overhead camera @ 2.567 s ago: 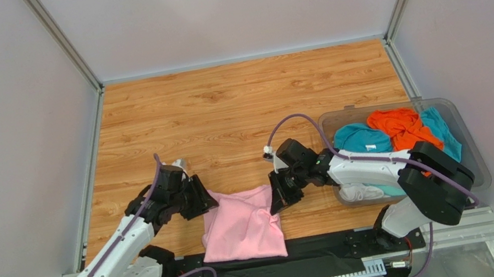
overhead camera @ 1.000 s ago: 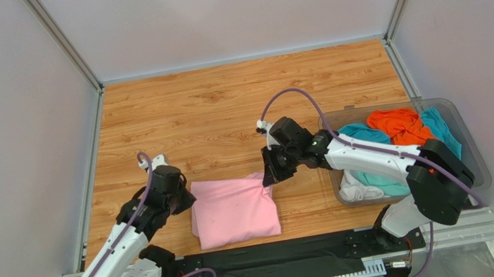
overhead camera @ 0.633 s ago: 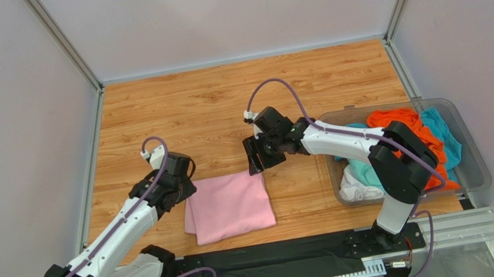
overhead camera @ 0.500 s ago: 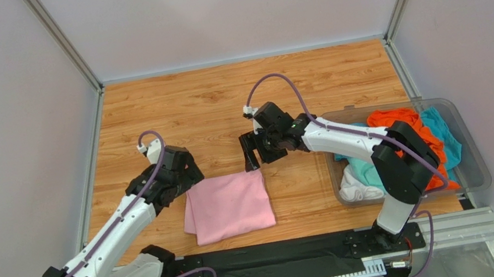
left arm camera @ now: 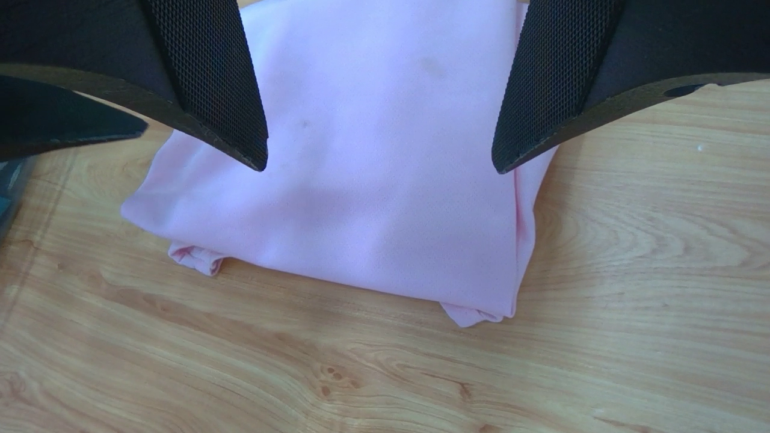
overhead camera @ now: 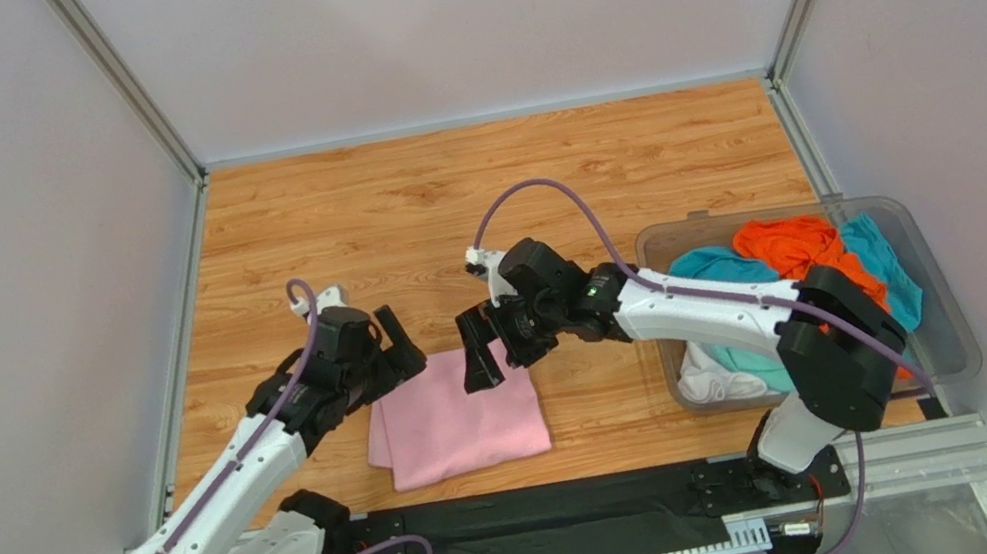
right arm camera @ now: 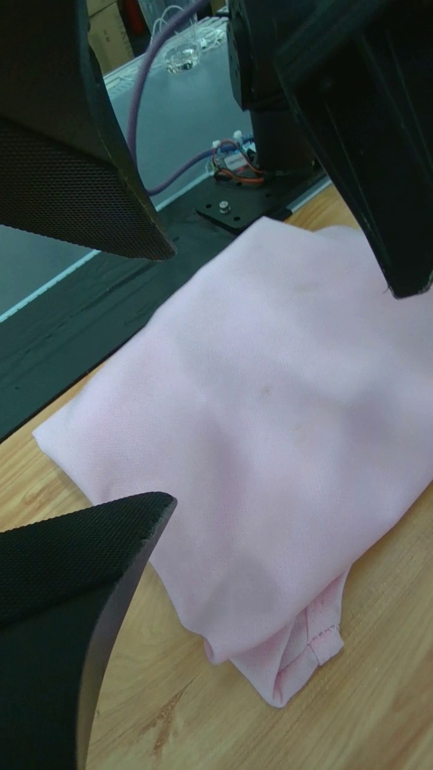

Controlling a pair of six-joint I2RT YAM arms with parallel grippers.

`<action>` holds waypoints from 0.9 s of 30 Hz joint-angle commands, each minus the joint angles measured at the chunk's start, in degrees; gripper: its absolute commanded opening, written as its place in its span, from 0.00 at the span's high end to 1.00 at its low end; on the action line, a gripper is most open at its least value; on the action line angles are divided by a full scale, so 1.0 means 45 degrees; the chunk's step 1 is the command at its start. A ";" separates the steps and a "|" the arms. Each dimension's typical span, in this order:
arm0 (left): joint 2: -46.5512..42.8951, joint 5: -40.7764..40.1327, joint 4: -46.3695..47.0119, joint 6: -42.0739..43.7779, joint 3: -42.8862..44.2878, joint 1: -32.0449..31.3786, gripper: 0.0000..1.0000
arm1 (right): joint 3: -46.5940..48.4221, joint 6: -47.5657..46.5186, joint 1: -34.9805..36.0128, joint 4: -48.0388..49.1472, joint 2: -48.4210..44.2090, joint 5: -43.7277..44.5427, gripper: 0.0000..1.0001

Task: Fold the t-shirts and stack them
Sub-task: Fold the tshirt

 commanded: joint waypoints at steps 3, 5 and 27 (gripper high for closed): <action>0.1199 0.0304 0.1350 0.0150 -0.0098 0.0007 0.00 | 0.0877 -0.0033 -0.0191 0.0747 0.1516 0.0394 0.00; 0.1802 0.0342 0.1681 0.0169 -0.0176 0.0123 0.00 | 0.1092 0.0005 -0.0463 0.0728 0.2101 0.0355 0.00; 0.0852 0.0635 -0.1694 0.0132 0.0529 0.0866 0.00 | 0.0257 0.1272 -0.1070 0.0337 -0.0353 0.1623 0.00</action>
